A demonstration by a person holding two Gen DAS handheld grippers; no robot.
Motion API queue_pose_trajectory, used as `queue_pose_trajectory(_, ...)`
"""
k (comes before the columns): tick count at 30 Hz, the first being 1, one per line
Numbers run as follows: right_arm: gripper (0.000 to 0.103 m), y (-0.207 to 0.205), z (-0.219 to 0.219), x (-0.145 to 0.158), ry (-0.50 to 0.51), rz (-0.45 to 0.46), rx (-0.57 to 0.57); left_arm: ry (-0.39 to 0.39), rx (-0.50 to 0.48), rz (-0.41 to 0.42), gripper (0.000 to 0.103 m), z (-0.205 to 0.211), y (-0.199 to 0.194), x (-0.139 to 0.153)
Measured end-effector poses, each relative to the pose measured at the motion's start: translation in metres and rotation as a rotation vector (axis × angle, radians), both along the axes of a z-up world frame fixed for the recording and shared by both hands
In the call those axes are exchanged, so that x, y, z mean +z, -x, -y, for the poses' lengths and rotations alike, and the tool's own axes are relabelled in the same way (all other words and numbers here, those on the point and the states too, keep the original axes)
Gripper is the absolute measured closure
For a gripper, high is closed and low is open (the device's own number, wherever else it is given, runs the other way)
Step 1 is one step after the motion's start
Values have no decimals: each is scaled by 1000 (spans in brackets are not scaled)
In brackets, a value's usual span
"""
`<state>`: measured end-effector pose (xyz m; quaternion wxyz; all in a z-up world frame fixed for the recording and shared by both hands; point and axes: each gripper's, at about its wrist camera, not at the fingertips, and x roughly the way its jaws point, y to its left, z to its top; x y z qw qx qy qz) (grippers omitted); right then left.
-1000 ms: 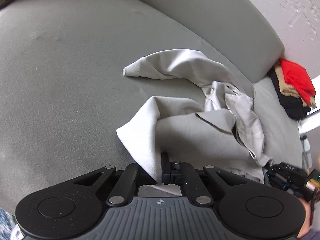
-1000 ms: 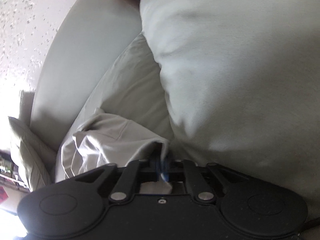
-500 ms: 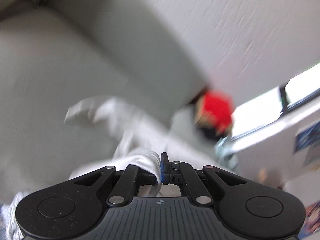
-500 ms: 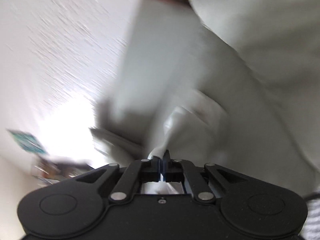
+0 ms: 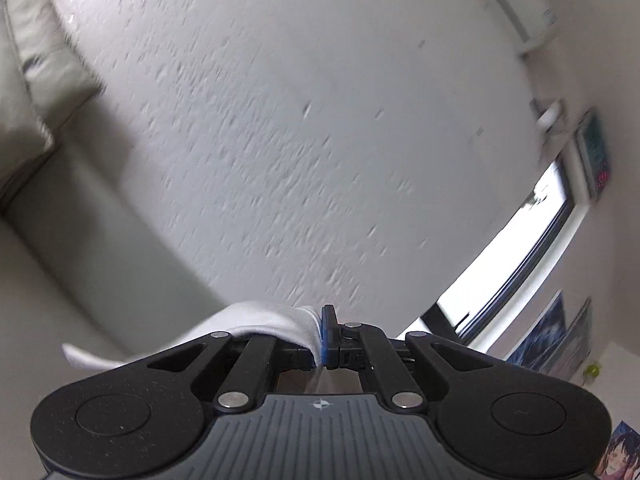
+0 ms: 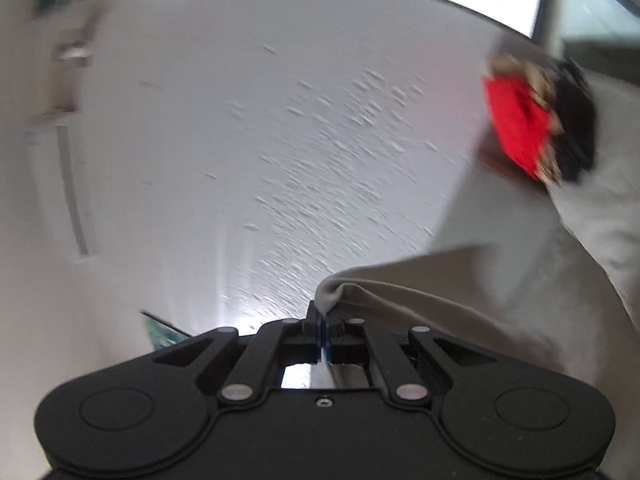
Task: Fold clothes
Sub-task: 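Lift the t-shirt with both grippers and shake it out in the air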
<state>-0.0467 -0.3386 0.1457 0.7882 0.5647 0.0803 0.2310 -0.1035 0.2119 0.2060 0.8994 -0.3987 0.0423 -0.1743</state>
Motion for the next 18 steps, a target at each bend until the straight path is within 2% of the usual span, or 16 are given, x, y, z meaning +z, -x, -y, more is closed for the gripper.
queue_pose_trajectory(3, 101, 25, 6, 25, 25, 75, -22, 6, 20, 63, 102, -1, 23, 18)
queue_pose_trajectory(6, 101, 45, 1, 46, 73, 145, -27, -23, 42, 123, 102, 6, 39, 31)
queue_pose_trajectory(9, 101, 53, -3, 64, 117, 193, -56, -24, 38, 139, 102, 9, 36, 35)
queue_pose_trajectory(11, 101, 40, -4, 65, 133, 181, -74, -49, 48, 87, 102, 8, 12, 29)
queue_pose_trajectory(12, 101, 28, -5, 62, 142, 157, -74, -55, 49, 32, 102, 2, -9, 19)
queue_pose_trajectory(14, 101, -9, -11, 49, 165, 65, -62, -73, 56, -115, 102, -12, -57, -3)
queue_pose_trajectory(17, 101, -84, -28, 25, 286, -98, -76, -162, 71, -357, 102, -15, -150, -42)
queue_pose_trajectory(18, 101, -108, -34, 21, 333, -143, -91, -204, 97, -408, 102, -13, -175, -49)
